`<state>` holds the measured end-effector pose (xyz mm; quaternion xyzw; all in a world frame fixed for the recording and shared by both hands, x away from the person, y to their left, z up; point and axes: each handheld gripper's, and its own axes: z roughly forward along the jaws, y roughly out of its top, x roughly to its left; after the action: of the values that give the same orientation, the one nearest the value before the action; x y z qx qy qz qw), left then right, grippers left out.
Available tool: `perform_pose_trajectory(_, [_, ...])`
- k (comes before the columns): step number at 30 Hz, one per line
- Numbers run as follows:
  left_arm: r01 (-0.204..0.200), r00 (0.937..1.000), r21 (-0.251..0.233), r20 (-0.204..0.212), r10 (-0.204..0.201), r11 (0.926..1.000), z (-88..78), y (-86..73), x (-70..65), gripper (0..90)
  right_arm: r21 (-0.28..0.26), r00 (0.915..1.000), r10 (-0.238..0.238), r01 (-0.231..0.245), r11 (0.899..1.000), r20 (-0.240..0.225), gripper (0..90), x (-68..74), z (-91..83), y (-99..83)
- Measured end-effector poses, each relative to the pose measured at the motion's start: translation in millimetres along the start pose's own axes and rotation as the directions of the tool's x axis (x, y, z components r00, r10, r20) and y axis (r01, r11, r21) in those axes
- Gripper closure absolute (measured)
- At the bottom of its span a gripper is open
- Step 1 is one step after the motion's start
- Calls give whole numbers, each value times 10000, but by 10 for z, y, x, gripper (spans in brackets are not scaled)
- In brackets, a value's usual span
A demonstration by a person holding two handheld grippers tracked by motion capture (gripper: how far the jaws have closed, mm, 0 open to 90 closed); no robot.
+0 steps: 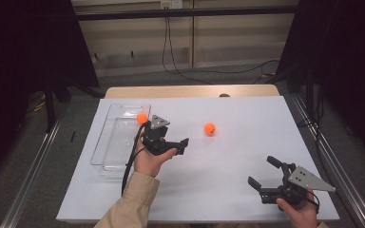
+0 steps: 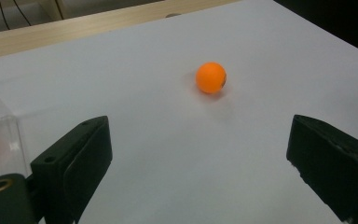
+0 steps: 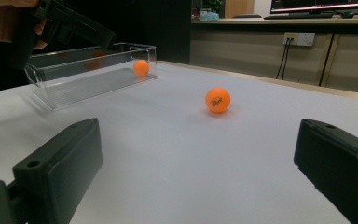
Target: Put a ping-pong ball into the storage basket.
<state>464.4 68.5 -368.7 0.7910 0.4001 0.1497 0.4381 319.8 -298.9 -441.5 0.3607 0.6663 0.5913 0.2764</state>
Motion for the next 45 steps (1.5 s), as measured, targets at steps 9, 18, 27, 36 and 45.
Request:
perform_pose_trajectory(9, [-69, 9999, -61, 94, 70, 10000, 97, -22, -74, 57, 13, 10000, 44, -44, 10000, 2, 5, 2, 1, 2])
perform_pose_trajectory(18, [-85, 9999, -187, 123, 88, 9998, 216, -32, -127, 53, -18, 10000, 54, -54, 10000, 21, 5, -2, -3, 4])
perform_pose_trajectory(27, [19, 9998, -228, 198, -14, 9997, 316, -69, -149, 55, -9, 10000, 11, -11, 10000, 1, 5, -6, -7, 6])
perform_pose_trajectory(36, [-75, 9997, -297, 213, 81, 9995, 425, -82, -168, 58, -11, 9999, 104, -104, 9999, 19, 5, 1, -7, 9])
perform_pose_trajectory(45, [-189, 9998, -415, 44, 191, 9990, 529, -92, -171, 59, -41, 10000, 77, -76, 10000, 40, 5, 1, -9, 10])
